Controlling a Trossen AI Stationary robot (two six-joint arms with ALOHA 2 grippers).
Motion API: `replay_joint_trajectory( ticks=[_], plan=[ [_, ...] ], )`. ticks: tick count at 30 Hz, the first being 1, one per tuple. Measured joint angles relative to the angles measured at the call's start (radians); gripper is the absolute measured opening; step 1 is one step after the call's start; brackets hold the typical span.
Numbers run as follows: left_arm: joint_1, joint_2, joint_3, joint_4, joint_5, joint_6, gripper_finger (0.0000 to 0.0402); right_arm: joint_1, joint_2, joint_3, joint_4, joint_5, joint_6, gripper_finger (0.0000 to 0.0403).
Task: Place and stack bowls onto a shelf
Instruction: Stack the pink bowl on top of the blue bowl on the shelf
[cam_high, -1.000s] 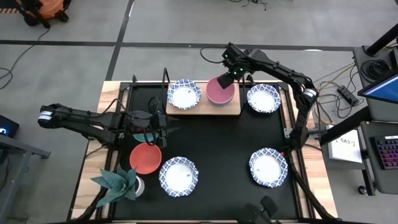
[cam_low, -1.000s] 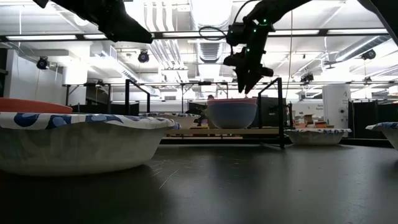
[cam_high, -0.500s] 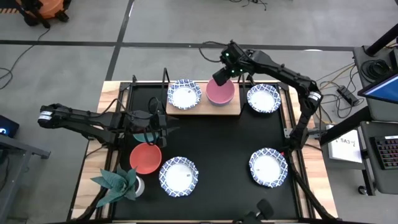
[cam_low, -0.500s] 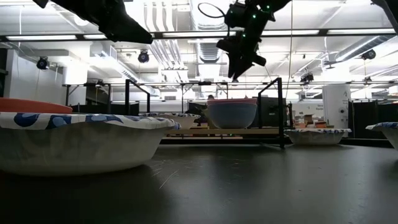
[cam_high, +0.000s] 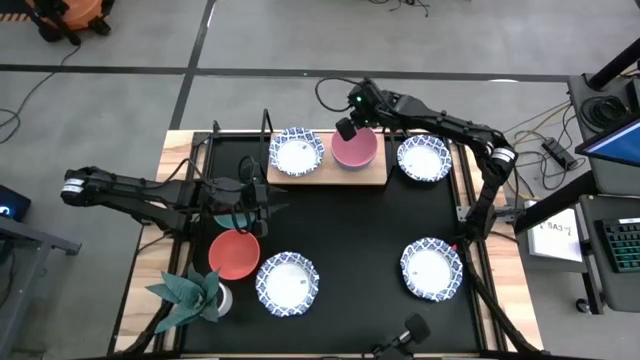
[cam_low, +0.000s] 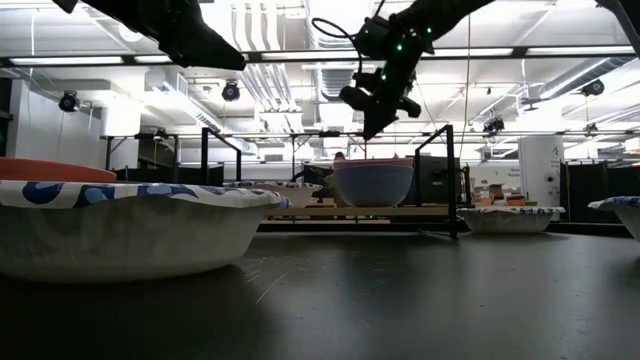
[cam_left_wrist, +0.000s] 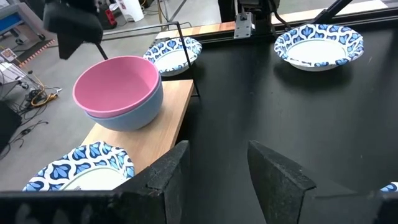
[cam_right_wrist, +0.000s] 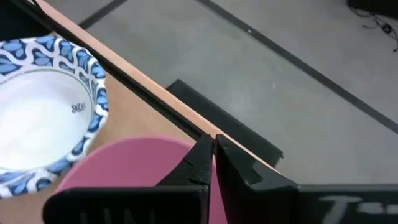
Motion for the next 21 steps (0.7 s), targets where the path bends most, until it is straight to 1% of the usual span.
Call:
replay_joint_trajectory(
  ticks=[4,6,12,17,21],
  plan=[
    [0.000,0.000,0.000,0.000,0.000,0.000,0.0146,0.000,0.000,-0.065,0.078,0.003,0.001,0.0009],
    [0.000,0.000,0.000,0.000,0.000,0.000,0.0146,0.000,0.000,-0.098,0.119,0.022,0.001,0.0009],
    [0.000,0.000,0.000,0.000,0.000,0.000,0.0146,0.000,0.000,-0.183,0.182,0.029,0.009,0.0009],
    [0.000,0.000,0.000,0.000,0.000,0.000,0.0146,0.000,0.000,-0.225,0.218,0.054,0.002,0.0009],
    [0.000,0.000,0.000,0.000,0.000,0.000,0.0146,0.000,0.000,-0.229,0.221,0.054,0.001,0.0009]
  ],
)
